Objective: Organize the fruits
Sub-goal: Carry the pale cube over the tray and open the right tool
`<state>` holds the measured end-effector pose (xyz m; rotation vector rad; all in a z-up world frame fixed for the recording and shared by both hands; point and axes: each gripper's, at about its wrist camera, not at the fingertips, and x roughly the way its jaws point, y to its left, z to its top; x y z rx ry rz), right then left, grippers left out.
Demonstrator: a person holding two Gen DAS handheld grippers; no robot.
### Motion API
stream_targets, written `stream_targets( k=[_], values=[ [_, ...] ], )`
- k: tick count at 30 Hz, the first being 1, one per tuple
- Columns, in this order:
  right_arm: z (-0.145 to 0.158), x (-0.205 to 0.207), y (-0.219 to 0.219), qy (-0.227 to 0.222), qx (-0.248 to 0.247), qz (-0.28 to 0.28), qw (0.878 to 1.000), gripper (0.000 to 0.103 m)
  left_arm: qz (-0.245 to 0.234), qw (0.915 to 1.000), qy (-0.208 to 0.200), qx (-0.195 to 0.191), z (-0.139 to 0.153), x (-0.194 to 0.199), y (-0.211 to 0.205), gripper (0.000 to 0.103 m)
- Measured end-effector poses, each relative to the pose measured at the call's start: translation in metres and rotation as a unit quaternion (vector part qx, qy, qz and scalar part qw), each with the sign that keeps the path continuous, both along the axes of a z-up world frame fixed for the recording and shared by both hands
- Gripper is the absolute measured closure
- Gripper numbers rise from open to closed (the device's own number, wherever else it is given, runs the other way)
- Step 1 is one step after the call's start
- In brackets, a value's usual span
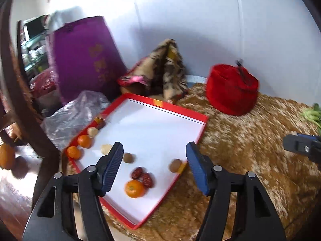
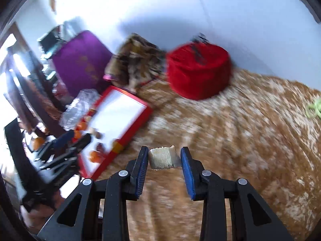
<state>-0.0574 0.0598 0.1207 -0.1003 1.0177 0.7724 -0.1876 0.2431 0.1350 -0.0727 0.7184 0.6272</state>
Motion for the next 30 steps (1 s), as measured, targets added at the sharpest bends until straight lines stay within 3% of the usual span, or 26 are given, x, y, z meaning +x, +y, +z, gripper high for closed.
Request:
stream_targets(
  k=[5, 9, 14, 22, 27, 30],
  values=[
    [0.022, -0.019, 0.04, -0.04, 0.015, 0.035, 0.998, 0.069, 0.047, 0.9988, -0.014, 0.003, 0.004, -0.009, 0.028, 0.038],
    [0.022, -0.026, 0.073, -0.052, 0.013, 0.059, 0.997, 0.069, 0.074, 0.997, -0.021, 0.011, 0.005, -0.014, 0.046, 0.038],
    [-0.005, -0.037, 0.131, -0.052, -0.001, 0.093, 0.994, 0.069, 0.107, 0.9932, -0.038, 0.027, 0.01, -0.021, 0.068, 0.038],
    [-0.058, -0.051, 0.189, -0.037, -0.039, 0.104, 0.993, 0.069, 0.149, 0.9849, -0.068, 0.056, 0.018, -0.032, 0.093, 0.037],
    [-0.08, -0.056, 0.197, -0.05, -0.076, 0.089, 0.992, 0.068, 0.152, 0.9813, -0.092, 0.074, 0.026, -0.039, 0.088, 0.024],
    [-0.076, -0.054, 0.193, -0.063, -0.075, 0.082, 0.992, 0.066, 0.155, 0.9773, -0.113, 0.09, 0.033, -0.044, 0.081, 0.019]
  ],
)
